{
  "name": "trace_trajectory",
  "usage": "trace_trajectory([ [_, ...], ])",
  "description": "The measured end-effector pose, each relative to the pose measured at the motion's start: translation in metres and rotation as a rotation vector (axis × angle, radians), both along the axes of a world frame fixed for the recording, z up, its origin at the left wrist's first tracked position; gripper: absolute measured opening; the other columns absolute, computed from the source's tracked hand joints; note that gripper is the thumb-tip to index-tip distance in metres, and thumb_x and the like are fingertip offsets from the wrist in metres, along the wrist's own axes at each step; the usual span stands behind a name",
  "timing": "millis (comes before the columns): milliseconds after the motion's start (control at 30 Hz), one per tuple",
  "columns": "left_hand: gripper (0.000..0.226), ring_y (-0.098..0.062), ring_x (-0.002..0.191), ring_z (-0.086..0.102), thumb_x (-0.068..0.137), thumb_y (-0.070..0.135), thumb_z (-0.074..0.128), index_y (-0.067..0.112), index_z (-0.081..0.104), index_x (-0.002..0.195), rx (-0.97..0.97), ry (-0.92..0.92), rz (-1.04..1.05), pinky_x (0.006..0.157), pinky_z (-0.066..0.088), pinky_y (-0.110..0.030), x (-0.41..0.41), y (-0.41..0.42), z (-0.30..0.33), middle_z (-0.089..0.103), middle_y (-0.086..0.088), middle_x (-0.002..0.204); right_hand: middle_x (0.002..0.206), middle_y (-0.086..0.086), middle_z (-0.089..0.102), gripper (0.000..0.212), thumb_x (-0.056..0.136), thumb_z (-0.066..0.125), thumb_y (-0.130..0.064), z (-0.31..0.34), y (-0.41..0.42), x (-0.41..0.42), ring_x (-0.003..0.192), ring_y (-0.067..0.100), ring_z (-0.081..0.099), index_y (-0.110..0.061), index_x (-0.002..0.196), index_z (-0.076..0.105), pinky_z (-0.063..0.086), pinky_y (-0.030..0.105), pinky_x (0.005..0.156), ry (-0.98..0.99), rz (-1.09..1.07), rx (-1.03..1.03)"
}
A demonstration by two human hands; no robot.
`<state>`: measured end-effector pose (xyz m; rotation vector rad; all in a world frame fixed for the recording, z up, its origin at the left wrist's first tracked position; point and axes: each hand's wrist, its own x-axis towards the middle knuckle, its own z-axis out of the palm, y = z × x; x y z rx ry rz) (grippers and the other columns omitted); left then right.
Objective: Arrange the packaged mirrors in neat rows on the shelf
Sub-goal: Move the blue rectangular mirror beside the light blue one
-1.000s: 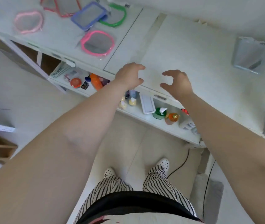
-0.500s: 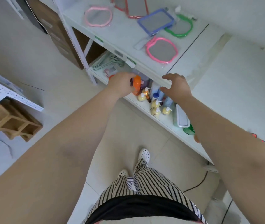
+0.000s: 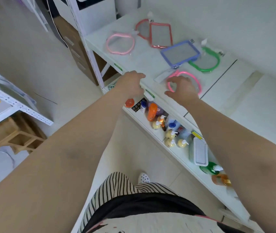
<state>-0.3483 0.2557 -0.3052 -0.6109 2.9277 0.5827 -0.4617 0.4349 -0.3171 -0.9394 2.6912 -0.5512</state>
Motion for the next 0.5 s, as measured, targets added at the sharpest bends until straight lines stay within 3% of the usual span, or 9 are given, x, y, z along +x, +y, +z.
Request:
trace_trajectory([
  [100, 0.061, -0.029, 0.132, 0.041, 0.087, 0.027, 0.058, 0.022, 0.037, 0.144, -0.024, 0.0, -0.022, 0.104, 0.039, -0.038, -0.021, -0.017, 0.002, 0.046, -0.011, 0.139, 0.129, 0.004, 0.061, 0.048, 0.083, 0.068, -0.029, 0.007, -0.017, -0.018, 0.122, 0.023, 0.053, -0.023, 0.129, 0.057, 0.046, 0.04, 0.101, 0.007, -0.01, -0.021],
  [200, 0.06, -0.03, 0.13, 0.043, 0.088, 0.028, 0.058, 0.023, 0.038, 0.144, -0.042, 0.005, -0.042, 0.104, 0.039, -0.04, -0.042, -0.036, 0.004, 0.046, -0.011, 0.139, 0.123, 0.004, 0.063, 0.047, 0.084, 0.068, -0.028, 0.008, -0.035, -0.032, 0.123, 0.022, 0.049, -0.023, 0.13, 0.056, 0.045, 0.038, 0.101, 0.02, -0.025, -0.017],
  [500, 0.06, -0.032, 0.13, 0.043, 0.088, 0.027, 0.058, 0.023, 0.038, 0.144, -0.09, -0.003, -0.207, 0.102, 0.039, -0.04, -0.104, -0.119, 0.001, 0.046, -0.011, 0.14, 0.129, 0.009, 0.058, 0.051, 0.082, 0.07, -0.029, -0.001, -0.106, -0.073, 0.118, 0.031, 0.053, -0.02, 0.13, 0.057, 0.046, 0.042, 0.098, 0.012, -0.197, -0.016],
])
